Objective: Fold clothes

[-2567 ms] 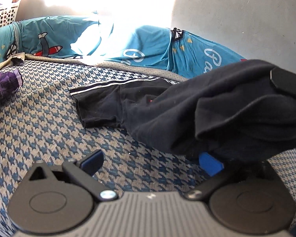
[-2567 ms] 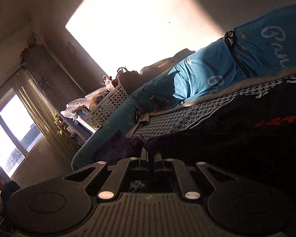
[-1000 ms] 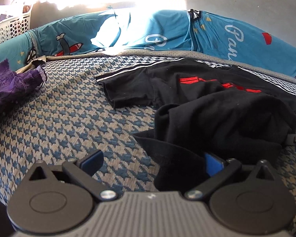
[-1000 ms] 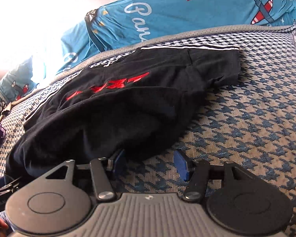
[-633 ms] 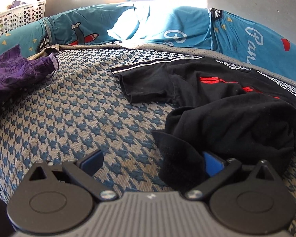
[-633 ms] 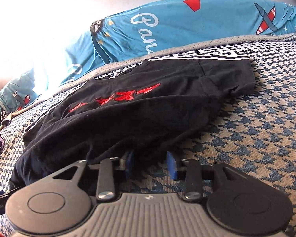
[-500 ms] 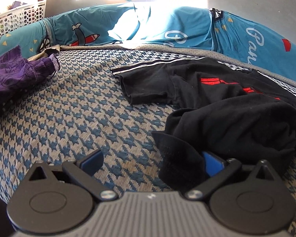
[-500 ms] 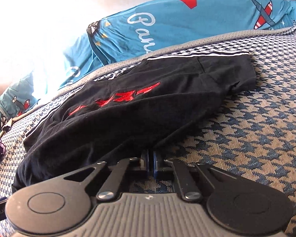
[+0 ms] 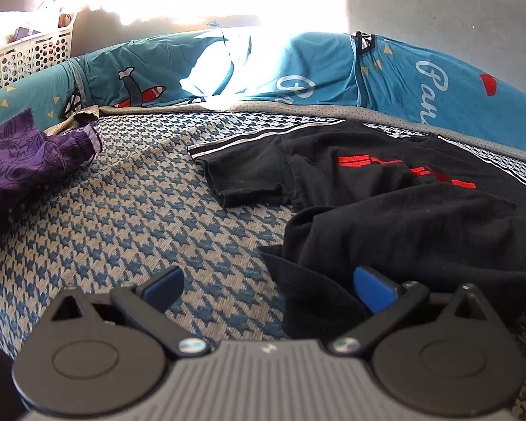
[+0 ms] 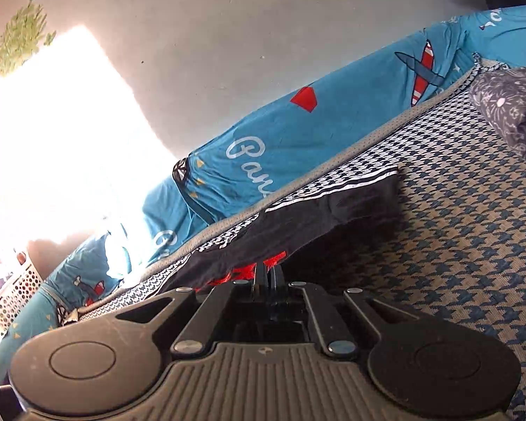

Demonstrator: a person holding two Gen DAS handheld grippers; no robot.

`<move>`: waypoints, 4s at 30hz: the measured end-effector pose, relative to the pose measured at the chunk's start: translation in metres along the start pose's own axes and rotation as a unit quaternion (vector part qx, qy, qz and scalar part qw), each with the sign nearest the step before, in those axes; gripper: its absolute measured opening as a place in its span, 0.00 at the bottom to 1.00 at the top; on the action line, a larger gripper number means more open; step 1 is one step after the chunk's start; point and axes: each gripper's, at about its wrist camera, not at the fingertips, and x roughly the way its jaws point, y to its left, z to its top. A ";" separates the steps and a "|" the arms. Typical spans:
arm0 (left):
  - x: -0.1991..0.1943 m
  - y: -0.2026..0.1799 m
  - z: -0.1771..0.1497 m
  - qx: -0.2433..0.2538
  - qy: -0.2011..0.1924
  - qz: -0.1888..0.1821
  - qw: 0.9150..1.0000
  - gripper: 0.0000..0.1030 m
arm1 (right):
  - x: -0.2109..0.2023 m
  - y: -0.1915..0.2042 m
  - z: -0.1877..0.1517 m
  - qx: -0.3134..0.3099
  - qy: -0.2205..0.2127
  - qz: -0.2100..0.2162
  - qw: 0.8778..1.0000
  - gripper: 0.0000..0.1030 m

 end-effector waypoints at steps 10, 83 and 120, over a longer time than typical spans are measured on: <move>-0.002 0.006 0.000 -0.014 0.004 0.004 1.000 1.00 | 0.007 -0.021 -0.015 0.021 0.053 -0.081 0.995 0.06; 0.000 0.040 -0.005 -0.071 0.036 -0.005 0.997 1.00 | -0.018 0.056 -0.062 -0.148 0.049 -0.036 0.987 0.26; 0.013 0.073 -0.001 -0.116 0.049 0.018 0.992 1.00 | 0.134 0.109 -0.095 -0.192 0.209 0.040 0.958 0.23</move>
